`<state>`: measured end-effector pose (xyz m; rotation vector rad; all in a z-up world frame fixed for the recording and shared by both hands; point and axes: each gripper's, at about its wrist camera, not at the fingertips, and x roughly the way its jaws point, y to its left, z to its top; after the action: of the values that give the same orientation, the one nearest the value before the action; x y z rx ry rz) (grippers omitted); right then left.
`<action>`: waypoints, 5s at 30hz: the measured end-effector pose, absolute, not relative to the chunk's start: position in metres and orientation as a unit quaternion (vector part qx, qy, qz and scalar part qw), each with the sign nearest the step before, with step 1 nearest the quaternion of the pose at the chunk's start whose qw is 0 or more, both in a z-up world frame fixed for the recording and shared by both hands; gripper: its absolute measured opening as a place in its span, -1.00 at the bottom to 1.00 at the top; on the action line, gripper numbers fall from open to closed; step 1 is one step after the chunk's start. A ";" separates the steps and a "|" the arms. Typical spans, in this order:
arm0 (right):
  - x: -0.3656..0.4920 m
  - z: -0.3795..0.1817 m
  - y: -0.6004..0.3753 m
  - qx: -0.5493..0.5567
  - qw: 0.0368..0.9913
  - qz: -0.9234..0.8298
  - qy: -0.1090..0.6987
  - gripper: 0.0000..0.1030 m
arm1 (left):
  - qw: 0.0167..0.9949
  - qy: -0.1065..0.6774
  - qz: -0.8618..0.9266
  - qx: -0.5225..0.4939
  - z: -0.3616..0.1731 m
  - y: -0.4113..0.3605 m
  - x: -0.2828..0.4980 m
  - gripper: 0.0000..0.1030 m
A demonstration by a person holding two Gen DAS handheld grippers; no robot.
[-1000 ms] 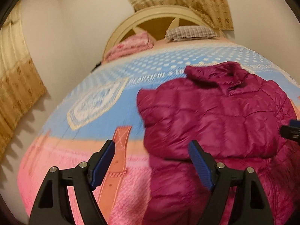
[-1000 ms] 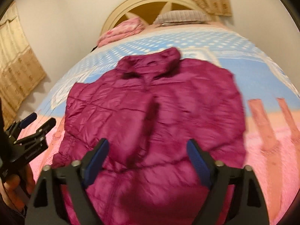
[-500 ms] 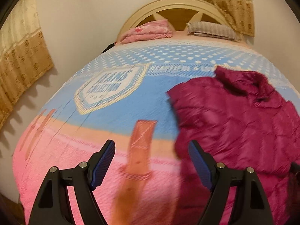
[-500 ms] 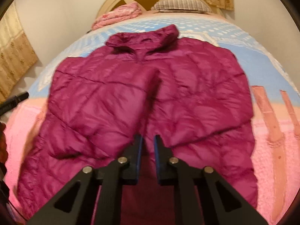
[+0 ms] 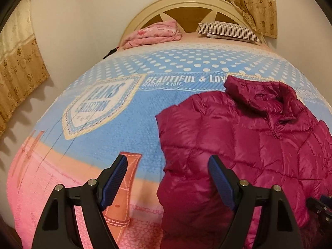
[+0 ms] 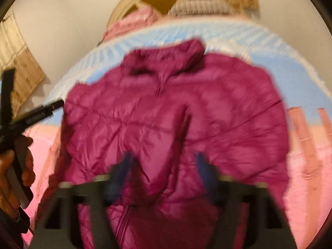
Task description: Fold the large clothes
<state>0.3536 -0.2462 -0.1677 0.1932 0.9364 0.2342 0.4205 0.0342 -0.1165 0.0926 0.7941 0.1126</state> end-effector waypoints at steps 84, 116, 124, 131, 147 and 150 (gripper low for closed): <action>0.451 -0.103 -0.276 0.001 0.908 0.093 0.409 0.65 | 0.912 0.406 -0.019 0.050 -0.090 -0.014 0.540 0.97; 0.562 -0.155 -0.325 -0.060 0.898 0.043 0.434 -0.77 | 0.903 0.405 -0.114 0.092 -0.144 -0.062 0.575 -0.81; 0.544 -0.181 -0.324 -0.097 0.891 0.037 0.442 -0.78 | 0.892 0.424 -0.112 0.108 -0.176 -0.064 0.565 -0.82; 0.536 -0.167 -0.325 -0.126 0.882 0.045 0.452 -0.20 | 0.891 0.425 -0.116 0.109 -0.178 -0.064 0.566 -0.81; 0.593 -0.139 -0.293 0.044 0.893 0.069 0.442 0.08 | 0.902 0.402 -0.105 0.115 -0.168 -0.065 0.552 -0.80; 0.590 -0.152 -0.283 0.040 0.888 0.077 0.451 0.07 | 0.919 0.366 -0.106 0.102 -0.141 -0.062 0.538 -0.73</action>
<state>0.5901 -0.2825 -0.1523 0.0837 0.9370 0.1592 0.5380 -0.0615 -0.1413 0.2106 0.7527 -0.2171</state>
